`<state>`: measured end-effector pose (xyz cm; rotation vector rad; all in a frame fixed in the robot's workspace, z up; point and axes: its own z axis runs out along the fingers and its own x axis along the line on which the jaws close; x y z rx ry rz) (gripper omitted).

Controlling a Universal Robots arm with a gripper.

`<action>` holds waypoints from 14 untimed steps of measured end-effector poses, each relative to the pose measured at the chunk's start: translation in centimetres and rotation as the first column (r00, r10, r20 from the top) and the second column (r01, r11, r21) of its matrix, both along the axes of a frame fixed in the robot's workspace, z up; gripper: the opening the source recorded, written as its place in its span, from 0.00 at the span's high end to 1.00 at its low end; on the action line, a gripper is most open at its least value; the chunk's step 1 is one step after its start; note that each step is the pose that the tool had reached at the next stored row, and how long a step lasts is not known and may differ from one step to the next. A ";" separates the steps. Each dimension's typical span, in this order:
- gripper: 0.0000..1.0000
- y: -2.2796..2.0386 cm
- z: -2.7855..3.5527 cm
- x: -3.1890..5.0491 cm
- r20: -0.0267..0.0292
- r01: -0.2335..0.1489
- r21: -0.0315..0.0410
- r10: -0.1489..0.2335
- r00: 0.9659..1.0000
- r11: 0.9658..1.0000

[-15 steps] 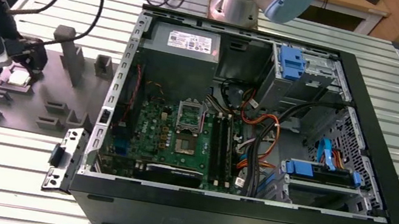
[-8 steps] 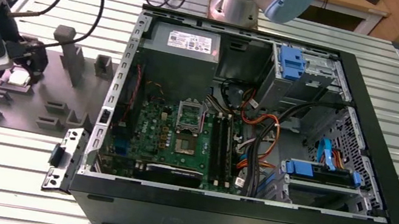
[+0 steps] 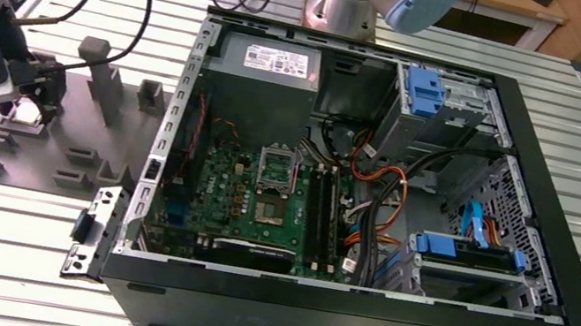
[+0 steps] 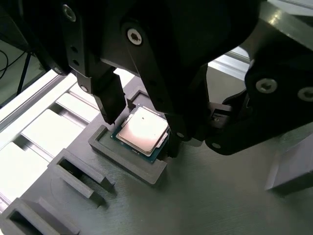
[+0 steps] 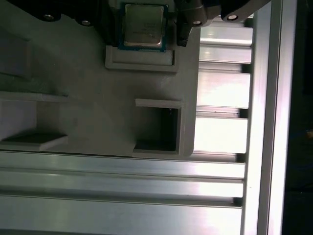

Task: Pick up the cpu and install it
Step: 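Pick up the cpu and move it towards the insertion slot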

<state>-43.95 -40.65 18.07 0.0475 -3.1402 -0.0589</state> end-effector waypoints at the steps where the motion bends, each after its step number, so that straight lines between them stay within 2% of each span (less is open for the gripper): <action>1: 0.39 0.00 0.00 0.00 0.000 0.002 0.000 -0.002 1.000 1.000; 8: 0.39 0.00 -0.01 0.04 0.000 0.013 0.000 -0.013 1.000 1.000; 9: 0.40 0.00 -0.01 0.04 0.000 0.014 0.000 -0.014 1.000 1.000; 10: 0.47 0.00 0.00 0.05 0.000 0.015 0.000 -0.015 1.000 1.000; 12: 0.47 0.00 0.00 0.07 0.000 0.015 0.000 -0.015 1.000 1.000; 13: 0.53 0.00 0.00 0.09 0.000 0.016 0.000 -0.016 1.000 1.000; 14: 0.53 0.00 0.00 0.10 0.000 0.016 0.000 -0.016 1.000 1.000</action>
